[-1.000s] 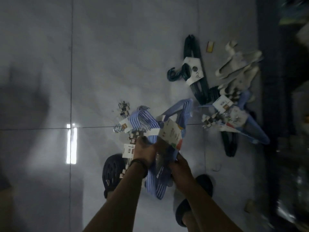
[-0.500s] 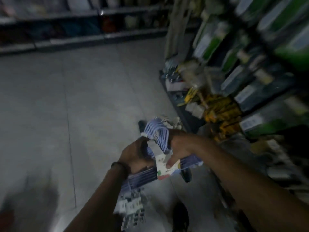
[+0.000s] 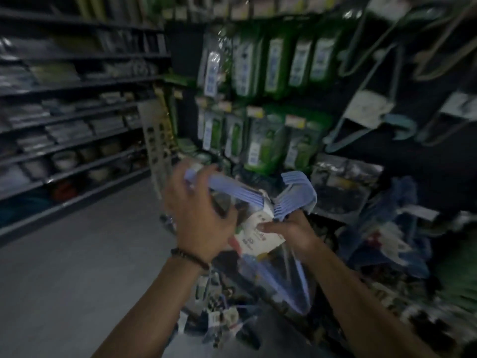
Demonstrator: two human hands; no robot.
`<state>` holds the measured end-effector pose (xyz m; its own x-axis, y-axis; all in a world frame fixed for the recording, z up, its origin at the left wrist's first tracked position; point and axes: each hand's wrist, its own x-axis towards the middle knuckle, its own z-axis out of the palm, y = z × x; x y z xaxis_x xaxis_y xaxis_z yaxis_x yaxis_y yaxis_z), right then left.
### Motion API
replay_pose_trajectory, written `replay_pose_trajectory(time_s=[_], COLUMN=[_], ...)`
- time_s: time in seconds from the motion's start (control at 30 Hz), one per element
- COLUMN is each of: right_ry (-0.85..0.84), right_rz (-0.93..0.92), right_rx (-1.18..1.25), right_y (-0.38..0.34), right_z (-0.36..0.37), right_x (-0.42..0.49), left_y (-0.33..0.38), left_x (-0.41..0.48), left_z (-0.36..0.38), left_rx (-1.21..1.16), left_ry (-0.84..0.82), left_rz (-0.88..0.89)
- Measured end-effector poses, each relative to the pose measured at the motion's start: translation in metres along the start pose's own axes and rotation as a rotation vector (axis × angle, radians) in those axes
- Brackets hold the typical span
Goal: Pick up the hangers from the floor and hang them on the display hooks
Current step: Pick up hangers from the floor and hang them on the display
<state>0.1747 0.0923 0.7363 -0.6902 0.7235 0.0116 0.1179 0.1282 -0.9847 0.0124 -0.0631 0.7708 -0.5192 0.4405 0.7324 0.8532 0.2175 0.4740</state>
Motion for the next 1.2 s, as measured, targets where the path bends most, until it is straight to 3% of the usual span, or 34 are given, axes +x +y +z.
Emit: replay_pose_trajectory(time_s=[0.07,0.1,0.17,0.2,0.3,0.47,0.53,0.63,0.7,0.73,0.8,0.87,1.0,1.1,1.2], right_ry=[0.067,0.100,0.132,0.124,0.129,0.235,0.340,0.553,0.761,0.860,1.004,1.020,0.951,0.946,0.996], right_rz=[0.036,0.060,0.079,0.062,0.029,0.002,0.036,0.148,0.125,0.072,-0.090,-0.173,0.026,0.073,0.031], right_rx=[0.175,0.251,0.372,0.400,0.357,0.195,-0.078,-0.780,-1.212,-1.314,-1.370,-1.374,-1.344,-1.396,-1.345], right_y=[-0.007,-0.010,-0.020,-0.027,-0.054,-0.082,-0.086,-0.098,-0.119,-0.136,-0.159,-0.177,-0.189,-0.193,-0.206], right_z=[-0.031,-0.048,-0.085,-0.107,-0.179,-0.292,-0.333,-0.388,-0.414,-0.422,-0.445,-0.467,-0.508,-0.532,-0.558], right_x=[-0.022,-0.033,-0.054,-0.065,-0.098,-0.149,-0.170,-0.209,-0.235,-0.244,-0.244,-0.233,-0.215,-0.214,-0.218], left_y=[0.032,0.046,0.078,0.101,0.189,0.314,0.362,0.423,0.456,0.473,0.504,0.534,0.572,0.592,0.611], left_x=[-0.019,-0.021,-0.014,-0.011,-0.006,-0.006,-0.007,-0.004,-0.001,0.000,0.004,0.007,0.006,0.017,0.039], left_z=[0.015,0.027,0.053,0.064,0.090,0.146,0.164,0.191,0.206,0.212,0.228,0.247,0.284,0.284,0.276], left_rx=[-0.406,-0.567,-0.807,-0.897,-1.150,-1.432,-1.479,-1.471,-1.440,-1.441,-1.445,-1.429,-1.437,-1.474,-1.466], left_ry=[0.276,0.258,-0.029,-0.197,-0.426,-0.373,-0.387,-0.436,-0.510,-0.563,-0.630,-0.651,-0.703,-0.800,-0.985], left_rz=[-0.225,-0.413,-0.715,-0.753,-0.691,-0.703,-0.721,-0.666,-0.598,-0.539,-0.412,-0.320,-0.088,0.043,0.020])
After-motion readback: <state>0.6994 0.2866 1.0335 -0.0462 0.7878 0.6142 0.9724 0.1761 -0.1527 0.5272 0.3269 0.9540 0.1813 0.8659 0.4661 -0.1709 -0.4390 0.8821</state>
